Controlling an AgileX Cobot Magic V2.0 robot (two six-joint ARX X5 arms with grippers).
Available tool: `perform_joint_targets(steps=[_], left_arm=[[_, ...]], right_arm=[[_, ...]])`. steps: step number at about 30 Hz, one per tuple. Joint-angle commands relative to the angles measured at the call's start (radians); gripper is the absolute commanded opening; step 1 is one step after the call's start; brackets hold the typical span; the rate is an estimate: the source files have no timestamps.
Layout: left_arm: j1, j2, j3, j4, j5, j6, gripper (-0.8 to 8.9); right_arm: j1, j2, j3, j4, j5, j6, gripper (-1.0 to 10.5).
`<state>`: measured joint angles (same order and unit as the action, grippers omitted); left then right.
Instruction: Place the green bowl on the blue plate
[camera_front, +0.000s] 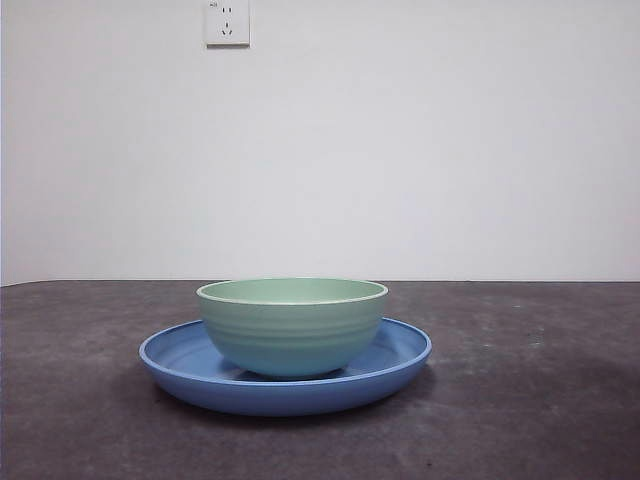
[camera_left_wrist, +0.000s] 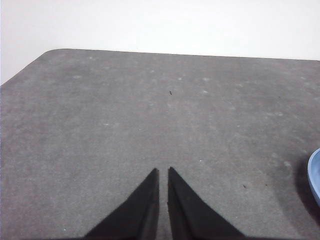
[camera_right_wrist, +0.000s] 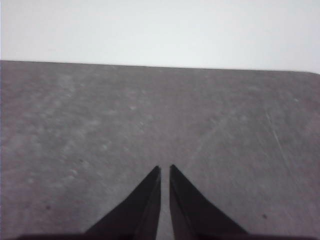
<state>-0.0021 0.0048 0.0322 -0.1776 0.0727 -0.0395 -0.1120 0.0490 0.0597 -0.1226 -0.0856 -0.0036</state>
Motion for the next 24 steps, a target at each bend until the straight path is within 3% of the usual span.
perform_joint_targets(steps=[1,9,24], left_arm=[[0.002,-0.002,-0.021,-0.008,-0.004,0.004,0.28],[0.002,-0.002,-0.021,-0.008,-0.004,0.004,0.28],[0.002,-0.002,-0.021,-0.008,-0.004,0.004,0.28]], right_arm=[[0.007,-0.02,-0.021,0.016,0.049,0.003,0.3],[0.07,-0.045,-0.049,-0.042,0.134,-0.005,0.3],[0.075,-0.045,-0.049,-0.056,0.112,-0.005,0.3]])
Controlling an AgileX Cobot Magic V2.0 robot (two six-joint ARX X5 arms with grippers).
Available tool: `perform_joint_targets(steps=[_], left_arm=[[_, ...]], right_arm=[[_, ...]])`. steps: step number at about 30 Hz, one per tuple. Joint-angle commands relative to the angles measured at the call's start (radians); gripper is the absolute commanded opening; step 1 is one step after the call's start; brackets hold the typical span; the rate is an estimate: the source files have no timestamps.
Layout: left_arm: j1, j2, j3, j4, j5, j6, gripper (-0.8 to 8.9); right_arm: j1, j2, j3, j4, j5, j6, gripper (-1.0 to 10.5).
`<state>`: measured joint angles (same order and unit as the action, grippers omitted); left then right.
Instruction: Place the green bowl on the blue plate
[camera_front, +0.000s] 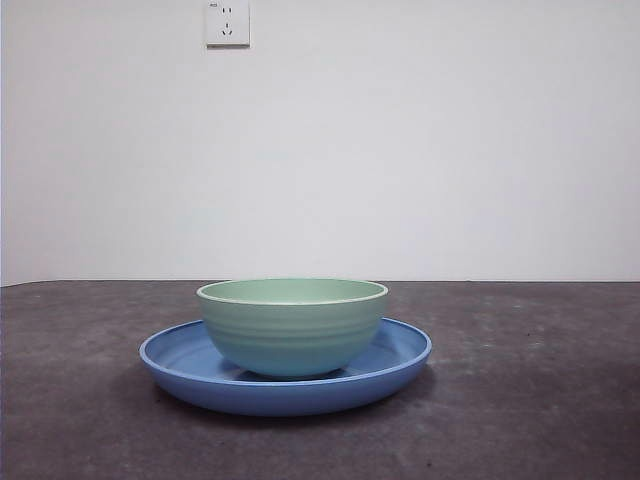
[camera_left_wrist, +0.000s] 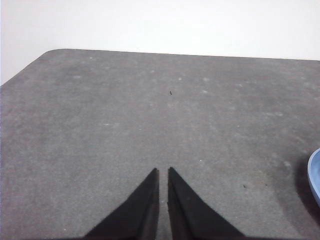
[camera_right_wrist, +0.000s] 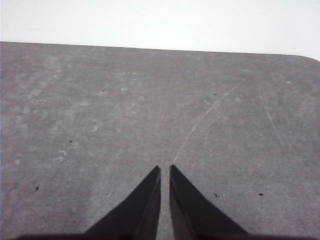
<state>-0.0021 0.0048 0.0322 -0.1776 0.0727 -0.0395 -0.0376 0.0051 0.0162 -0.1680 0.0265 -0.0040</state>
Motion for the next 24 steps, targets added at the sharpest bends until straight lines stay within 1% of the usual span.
perform_joint_targets(steps=[1,7,24], left_arm=[[0.002,-0.002,-0.021,-0.008,-0.004,0.004,0.28],[0.002,-0.002,-0.021,-0.008,-0.005,0.004,0.28],[0.002,-0.002,-0.021,-0.008,-0.005,0.004,0.28]], right_arm=[[0.001,-0.002,-0.006,-0.01,0.0,-0.005,0.3],[0.001,-0.002,-0.006,0.018,0.0,-0.005,0.3],[0.001,-0.002,-0.006,0.018,0.0,-0.005,0.3]])
